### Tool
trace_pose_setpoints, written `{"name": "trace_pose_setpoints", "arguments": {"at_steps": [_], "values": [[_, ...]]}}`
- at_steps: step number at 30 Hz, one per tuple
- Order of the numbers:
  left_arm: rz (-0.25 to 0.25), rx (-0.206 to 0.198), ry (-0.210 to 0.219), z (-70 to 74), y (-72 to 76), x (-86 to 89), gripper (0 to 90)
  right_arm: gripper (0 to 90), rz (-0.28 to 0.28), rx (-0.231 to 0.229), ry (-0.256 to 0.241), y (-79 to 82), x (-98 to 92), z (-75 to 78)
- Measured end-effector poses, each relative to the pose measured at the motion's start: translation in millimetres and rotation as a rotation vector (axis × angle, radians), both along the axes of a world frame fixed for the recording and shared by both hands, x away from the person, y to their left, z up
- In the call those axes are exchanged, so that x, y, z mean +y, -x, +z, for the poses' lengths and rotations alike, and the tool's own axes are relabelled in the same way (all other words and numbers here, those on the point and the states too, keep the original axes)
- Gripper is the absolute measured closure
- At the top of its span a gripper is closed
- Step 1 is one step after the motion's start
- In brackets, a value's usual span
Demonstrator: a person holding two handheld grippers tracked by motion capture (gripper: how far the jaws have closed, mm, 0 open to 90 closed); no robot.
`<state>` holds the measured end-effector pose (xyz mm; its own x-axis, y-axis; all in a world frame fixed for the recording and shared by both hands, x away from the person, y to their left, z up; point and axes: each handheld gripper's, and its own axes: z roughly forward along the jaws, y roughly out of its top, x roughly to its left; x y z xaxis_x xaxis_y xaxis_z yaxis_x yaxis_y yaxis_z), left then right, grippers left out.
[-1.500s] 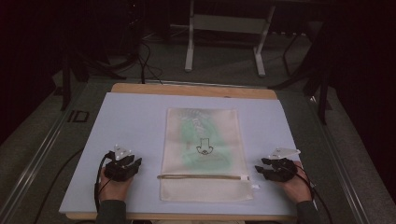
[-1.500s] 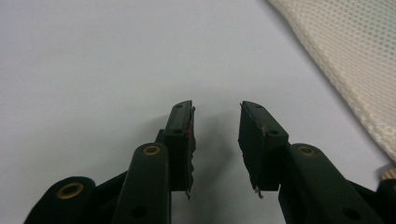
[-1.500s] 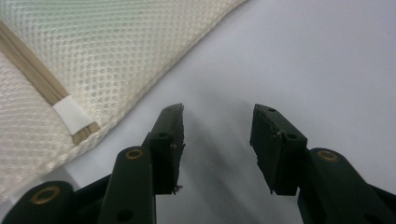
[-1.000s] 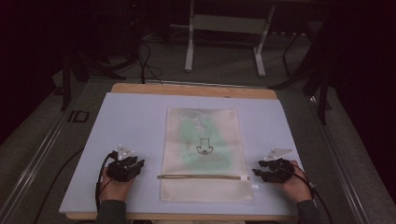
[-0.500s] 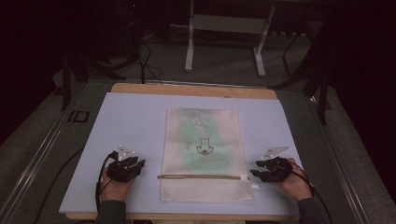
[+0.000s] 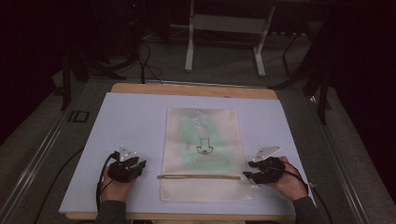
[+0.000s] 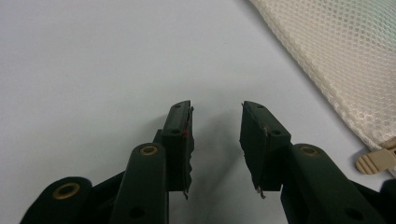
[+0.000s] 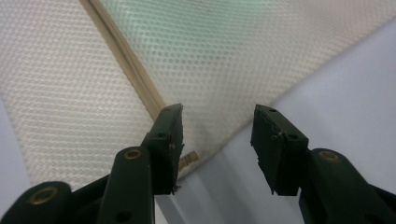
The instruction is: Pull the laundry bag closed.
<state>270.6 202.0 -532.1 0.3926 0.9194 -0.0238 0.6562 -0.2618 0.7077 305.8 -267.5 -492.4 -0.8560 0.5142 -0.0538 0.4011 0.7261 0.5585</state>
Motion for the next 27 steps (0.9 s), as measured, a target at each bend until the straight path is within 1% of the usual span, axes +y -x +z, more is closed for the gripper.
{"name": "trace_pose_setpoints", "arguments": {"at_steps": [4,10,11,21,26,27], "values": [[-0.004,0.001,-0.002,0.1,0.2,-0.5,62.6,52.5,0.016,0.003,-0.007,1.0,5.7,1.6],[0.002,-0.001,-0.010,-0.2,0.1,-0.8,60.9,52.1,0.036,0.004,-0.003,0.5,16.5,-0.1],[0.007,-0.004,-0.013,-0.1,0.1,-0.8,59.6,51.8,0.045,0.006,0.000,0.3,20.7,-0.1],[0.005,-0.003,-0.007,0.6,0.4,0.4,59.9,51.8,0.085,0.007,-0.010,-0.1,39.2,0.6],[0.005,-0.004,-0.006,0.7,0.4,0.5,60.0,51.9,0.102,0.004,-0.011,-0.1,45.4,0.6],[0.003,-0.005,-0.008,0.6,0.4,0.2,60.0,51.9,0.112,0.004,-0.012,-0.2,48.2,0.5]]}}
